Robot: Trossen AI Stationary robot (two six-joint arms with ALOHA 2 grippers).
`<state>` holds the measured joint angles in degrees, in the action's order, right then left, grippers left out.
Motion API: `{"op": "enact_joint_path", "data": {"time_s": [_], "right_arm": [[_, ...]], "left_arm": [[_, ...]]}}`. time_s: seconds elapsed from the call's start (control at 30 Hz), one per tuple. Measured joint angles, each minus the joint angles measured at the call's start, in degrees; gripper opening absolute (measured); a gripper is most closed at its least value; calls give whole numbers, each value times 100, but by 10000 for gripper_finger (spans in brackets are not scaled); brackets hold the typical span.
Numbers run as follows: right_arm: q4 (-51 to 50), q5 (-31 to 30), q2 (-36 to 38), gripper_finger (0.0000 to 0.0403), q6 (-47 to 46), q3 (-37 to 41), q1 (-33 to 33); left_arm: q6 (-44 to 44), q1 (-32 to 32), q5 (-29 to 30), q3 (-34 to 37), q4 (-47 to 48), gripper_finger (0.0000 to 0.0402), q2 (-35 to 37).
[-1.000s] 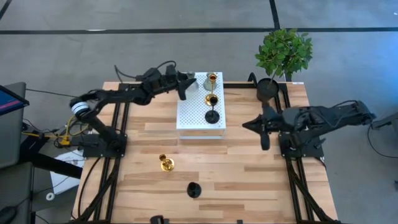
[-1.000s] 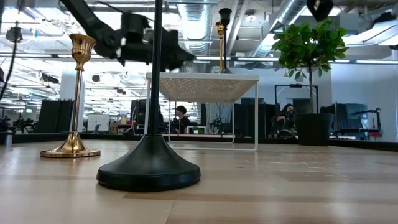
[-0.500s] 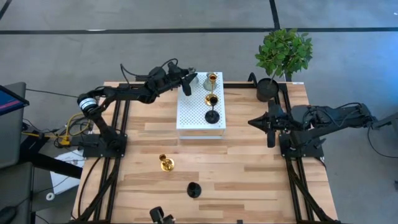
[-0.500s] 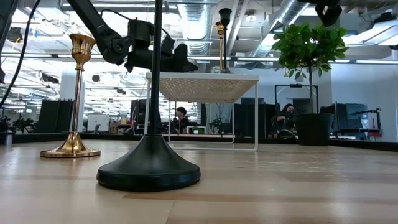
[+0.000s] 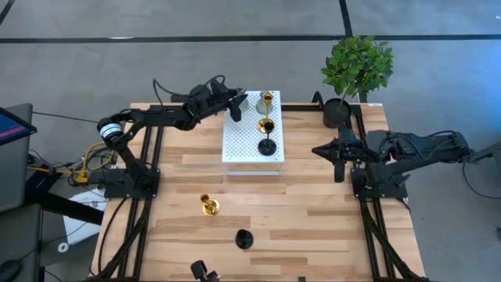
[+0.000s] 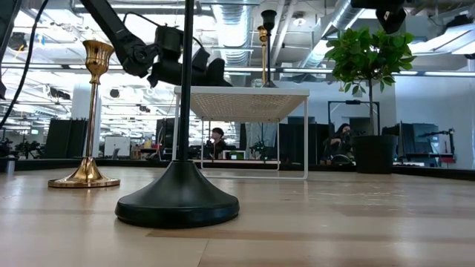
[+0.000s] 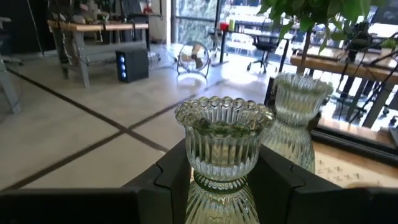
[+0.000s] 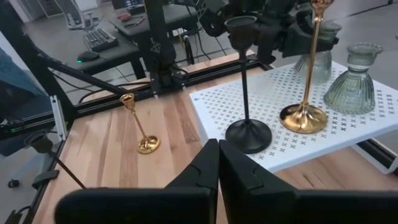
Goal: Pick & Place candle stick holders
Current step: Put the green candle holder on the shelf
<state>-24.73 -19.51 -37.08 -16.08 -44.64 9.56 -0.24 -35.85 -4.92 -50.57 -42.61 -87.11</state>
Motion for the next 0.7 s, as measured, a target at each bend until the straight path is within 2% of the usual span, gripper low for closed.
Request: {"op": "enact_joint_path", "data": {"time_s": [0.33, 0.57, 0.7], "right_arm": [[50, -2, 0, 0, 0, 0, 2], [48, -2, 0, 0, -33, 0, 2], [48, -2, 0, 0, -46, 0, 2]], "left_arm": [[-114, 3, 0, -2, 78, 127, 11], [-219, 6, 43, 4, 146, 212, 4], [-219, 61, 43, 4, 166, 232, 4]]}}
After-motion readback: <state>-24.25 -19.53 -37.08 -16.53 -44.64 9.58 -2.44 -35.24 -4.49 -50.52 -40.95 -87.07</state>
